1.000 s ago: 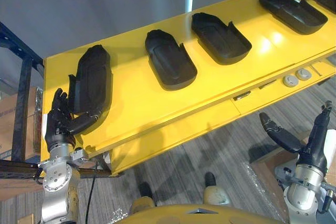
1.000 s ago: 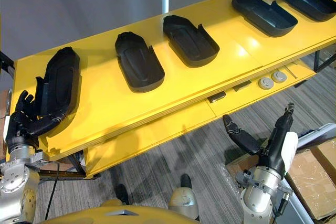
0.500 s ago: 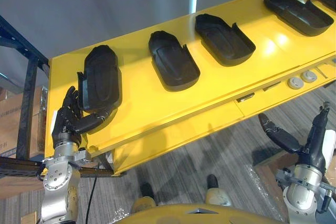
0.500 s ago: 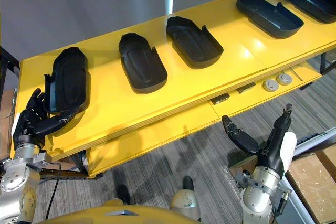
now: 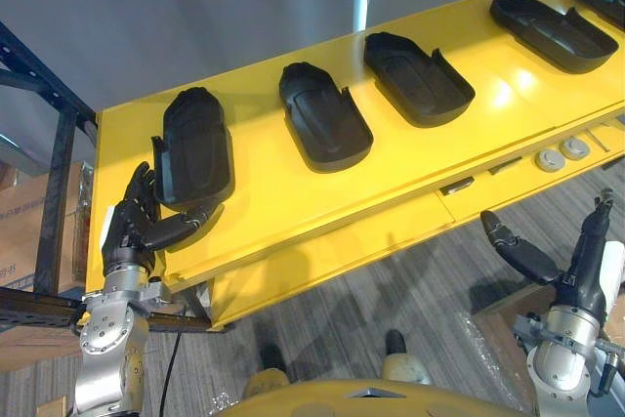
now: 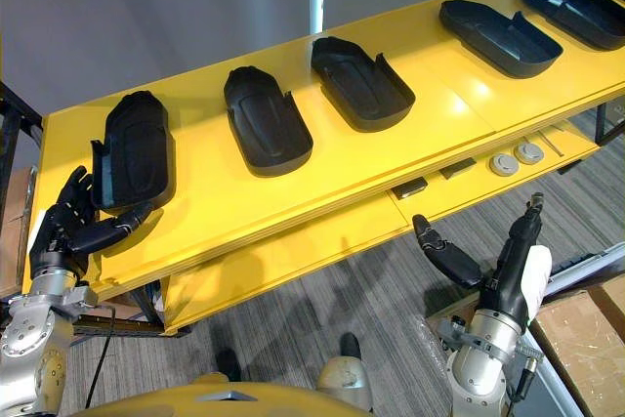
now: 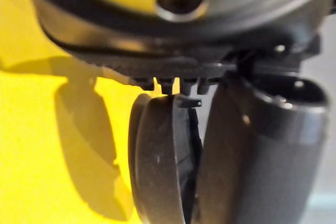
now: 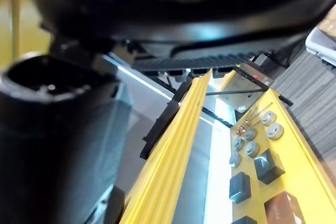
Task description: Walk over and take three plastic housings, then place them on the shelf
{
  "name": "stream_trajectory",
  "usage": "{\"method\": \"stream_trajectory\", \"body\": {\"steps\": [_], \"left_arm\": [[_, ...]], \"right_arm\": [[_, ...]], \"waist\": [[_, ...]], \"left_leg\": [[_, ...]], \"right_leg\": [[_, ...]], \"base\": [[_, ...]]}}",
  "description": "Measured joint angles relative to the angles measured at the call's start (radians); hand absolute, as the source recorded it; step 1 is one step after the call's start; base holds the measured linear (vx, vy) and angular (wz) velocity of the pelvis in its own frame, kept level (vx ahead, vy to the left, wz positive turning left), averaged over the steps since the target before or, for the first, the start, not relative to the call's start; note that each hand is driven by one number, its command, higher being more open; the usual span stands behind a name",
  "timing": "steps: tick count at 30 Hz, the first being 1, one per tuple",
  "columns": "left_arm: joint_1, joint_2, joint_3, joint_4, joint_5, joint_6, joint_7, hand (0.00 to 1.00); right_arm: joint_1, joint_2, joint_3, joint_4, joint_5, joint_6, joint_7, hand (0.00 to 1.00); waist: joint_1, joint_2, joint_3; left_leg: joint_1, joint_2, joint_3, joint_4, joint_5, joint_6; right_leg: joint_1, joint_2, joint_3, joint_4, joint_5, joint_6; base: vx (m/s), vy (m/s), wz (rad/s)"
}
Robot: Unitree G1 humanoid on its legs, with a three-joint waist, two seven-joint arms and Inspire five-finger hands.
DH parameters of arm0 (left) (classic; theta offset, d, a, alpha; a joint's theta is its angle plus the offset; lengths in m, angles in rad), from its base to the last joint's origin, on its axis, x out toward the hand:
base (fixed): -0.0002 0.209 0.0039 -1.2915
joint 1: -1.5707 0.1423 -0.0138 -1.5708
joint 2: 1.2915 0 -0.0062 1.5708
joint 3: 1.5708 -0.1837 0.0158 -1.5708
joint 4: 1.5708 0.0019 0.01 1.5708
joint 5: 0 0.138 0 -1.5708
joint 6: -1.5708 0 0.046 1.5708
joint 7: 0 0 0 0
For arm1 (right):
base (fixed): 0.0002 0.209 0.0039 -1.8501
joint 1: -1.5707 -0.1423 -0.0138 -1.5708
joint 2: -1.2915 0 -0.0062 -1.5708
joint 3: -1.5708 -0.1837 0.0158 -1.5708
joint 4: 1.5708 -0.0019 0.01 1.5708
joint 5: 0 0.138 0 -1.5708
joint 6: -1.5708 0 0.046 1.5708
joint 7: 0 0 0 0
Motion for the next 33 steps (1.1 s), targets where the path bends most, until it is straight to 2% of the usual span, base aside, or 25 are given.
{"method": "stream_trajectory", "body": {"steps": [4,5,24,27,31,33], "left_arm": [[0.007,0.010,-0.003,0.000,0.000,0.000,-0.002,1.00],[0.017,0.036,-0.017,0.000,-0.001,0.000,-0.003,1.00],[0.034,0.036,-0.020,0.005,-0.038,0.003,-0.010,1.00],[0.032,0.036,-0.023,0.014,-0.030,-0.001,0.036,1.00],[0.021,0.036,-0.022,0.027,0.064,-0.028,0.134,1.00],[0.023,0.036,-0.021,0.019,0.099,-0.066,0.163,1.00]], "right_arm": [[0.000,0.000,0.001,0.000,0.000,0.000,0.000,1.00],[0.000,0.000,0.002,0.000,0.000,0.000,0.000,1.00],[-0.009,-0.003,0.006,0.000,0.001,0.000,0.000,1.00],[-0.011,-0.003,0.010,0.000,0.002,0.000,0.000,1.00],[-0.013,-0.003,0.037,0.000,0.025,0.000,-0.002,1.00],[-0.009,-0.003,0.049,0.000,0.025,0.000,-0.003,1.00]], "waist": [[0.000,0.000,-0.004],[0.000,0.001,-0.008],[0.002,0.002,-0.020],[0.002,-0.004,-0.027],[0.000,-0.014,-0.036],[0.001,-0.018,-0.038]], "left_leg": [[0.000,0.000,0.000,0.000,0.000,0.000],[0.000,0.000,0.000,0.000,0.000,0.000],[0.015,0.000,0.000,0.000,-0.009,-0.002],[0.016,0.000,0.000,0.000,-0.009,-0.002],[0.018,0.000,0.000,0.000,-0.009,-0.002],[0.017,0.000,-0.001,0.000,-0.009,-0.002]], "right_leg": [[0.000,0.000,0.000,-0.001,0.000,0.000],[0.002,0.000,-0.001,-0.003,0.000,0.001],[0.019,0.000,-0.003,-0.020,0.002,0.003],[0.022,0.000,-0.004,-0.021,0.002,0.003],[0.028,0.000,-0.004,-0.021,0.002,0.003],[0.028,0.000,-0.004,-0.022,0.002,0.003]], "base": [[0.00,0.000,0.00],[0.00,0.000,0.00],[0.00,0.000,0.00],[0.00,0.000,0.00],[0.00,0.000,0.00],[0.00,0.000,0.00]]}}
